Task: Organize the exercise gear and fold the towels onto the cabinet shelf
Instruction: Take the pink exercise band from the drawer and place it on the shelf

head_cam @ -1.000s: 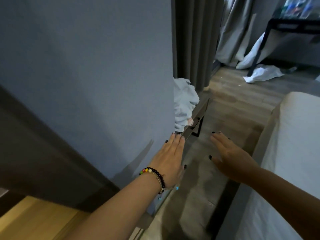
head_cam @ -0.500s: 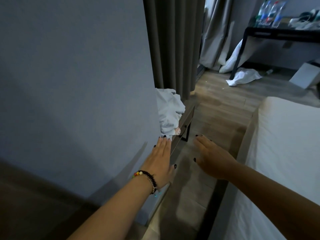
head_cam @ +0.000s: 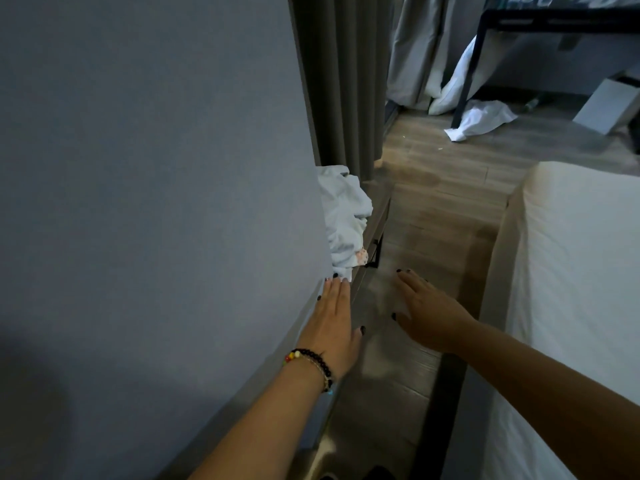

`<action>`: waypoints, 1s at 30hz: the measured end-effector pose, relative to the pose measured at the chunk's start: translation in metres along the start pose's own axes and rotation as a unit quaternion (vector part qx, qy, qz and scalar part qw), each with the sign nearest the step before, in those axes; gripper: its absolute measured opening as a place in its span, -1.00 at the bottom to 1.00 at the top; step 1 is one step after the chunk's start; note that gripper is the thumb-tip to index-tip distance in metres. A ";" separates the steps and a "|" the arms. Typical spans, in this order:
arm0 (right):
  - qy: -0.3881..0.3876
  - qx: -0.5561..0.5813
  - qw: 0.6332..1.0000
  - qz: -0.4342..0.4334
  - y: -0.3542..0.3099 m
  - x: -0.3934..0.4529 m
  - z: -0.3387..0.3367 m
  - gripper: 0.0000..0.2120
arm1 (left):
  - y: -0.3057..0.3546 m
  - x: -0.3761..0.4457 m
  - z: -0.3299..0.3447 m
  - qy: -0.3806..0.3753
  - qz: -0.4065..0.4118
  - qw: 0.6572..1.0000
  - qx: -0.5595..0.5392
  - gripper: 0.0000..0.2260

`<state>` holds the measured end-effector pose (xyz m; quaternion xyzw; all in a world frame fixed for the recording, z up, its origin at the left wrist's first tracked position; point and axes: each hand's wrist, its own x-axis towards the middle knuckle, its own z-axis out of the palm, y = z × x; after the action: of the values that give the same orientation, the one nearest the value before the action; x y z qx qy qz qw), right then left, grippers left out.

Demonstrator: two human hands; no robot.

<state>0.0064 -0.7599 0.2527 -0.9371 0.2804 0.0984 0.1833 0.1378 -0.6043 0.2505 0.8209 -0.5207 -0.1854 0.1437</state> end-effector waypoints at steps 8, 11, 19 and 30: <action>-0.024 -0.012 1.000 -0.013 0.051 0.064 -0.012 -0.29 | 0.009 0.068 0.012 0.000 -0.006 1.000 -0.025 -0.30; -0.047 -0.036 0.998 -0.034 0.081 0.097 -0.027 -0.28 | 0.016 0.105 0.015 0.003 -0.038 0.999 -0.035 -0.29; -0.112 -0.083 0.985 -0.103 0.150 0.187 -0.061 -0.32 | 0.029 0.197 0.032 0.021 -0.111 0.992 -0.063 -0.30; -0.134 -0.037 0.983 -0.122 0.202 0.290 0.051 -0.34 | -0.048 0.280 0.138 0.044 -0.136 0.987 -0.067 -0.30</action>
<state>0.1279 -1.0380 0.0647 -0.9487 0.1327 0.2106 0.1950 0.2220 -0.8444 0.0637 0.8800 -0.3835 -0.2019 0.1944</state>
